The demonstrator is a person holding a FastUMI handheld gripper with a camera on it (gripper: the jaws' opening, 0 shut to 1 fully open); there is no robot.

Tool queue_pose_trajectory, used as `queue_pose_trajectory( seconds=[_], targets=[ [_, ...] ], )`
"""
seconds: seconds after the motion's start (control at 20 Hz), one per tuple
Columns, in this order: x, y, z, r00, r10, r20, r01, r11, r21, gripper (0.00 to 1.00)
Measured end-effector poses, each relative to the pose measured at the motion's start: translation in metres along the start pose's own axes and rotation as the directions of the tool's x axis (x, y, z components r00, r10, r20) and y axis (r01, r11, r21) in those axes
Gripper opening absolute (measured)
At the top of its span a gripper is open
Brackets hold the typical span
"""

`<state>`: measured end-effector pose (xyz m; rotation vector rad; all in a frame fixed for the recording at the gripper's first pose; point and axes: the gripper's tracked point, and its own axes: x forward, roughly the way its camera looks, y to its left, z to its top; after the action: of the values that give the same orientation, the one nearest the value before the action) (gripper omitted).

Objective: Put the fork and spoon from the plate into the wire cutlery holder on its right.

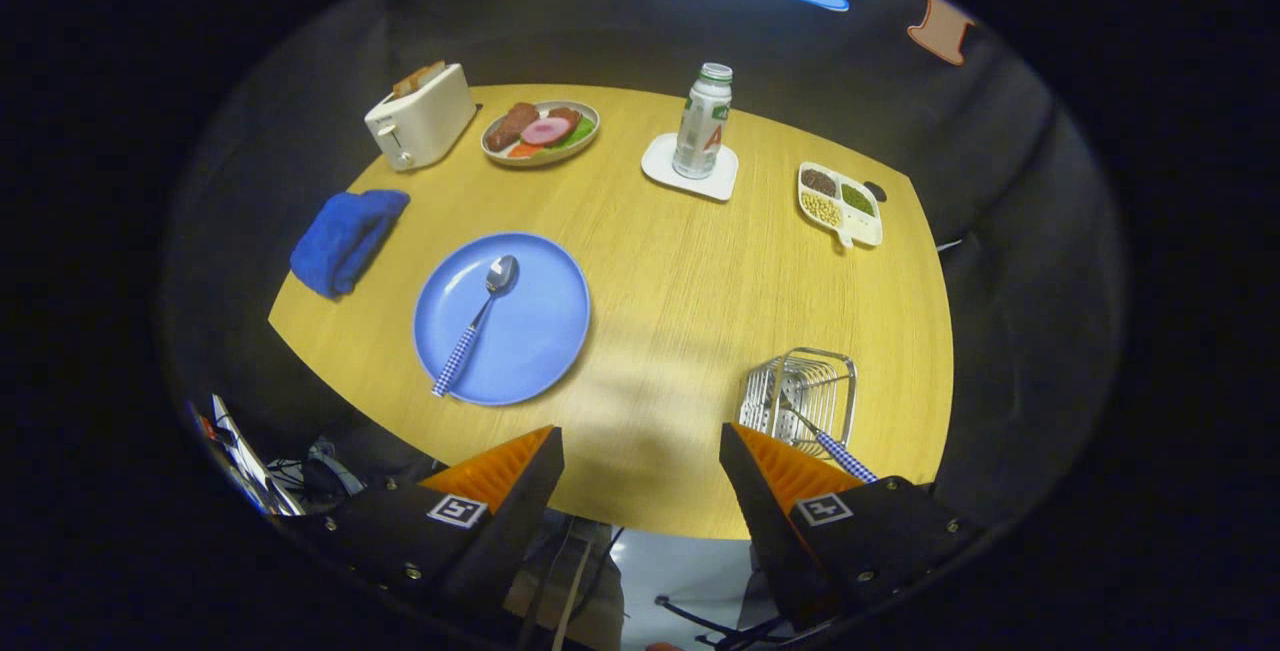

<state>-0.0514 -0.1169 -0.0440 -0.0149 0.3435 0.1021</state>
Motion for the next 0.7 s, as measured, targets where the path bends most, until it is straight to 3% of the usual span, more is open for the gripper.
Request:
queue_pose_trajectory(
  seconds=[0.7],
  targets=[
    [0.024, 0.108, 0.035, 0.99, 0.081, 0.118, -0.08, 0.997, -0.011, 0.96]
  ],
)
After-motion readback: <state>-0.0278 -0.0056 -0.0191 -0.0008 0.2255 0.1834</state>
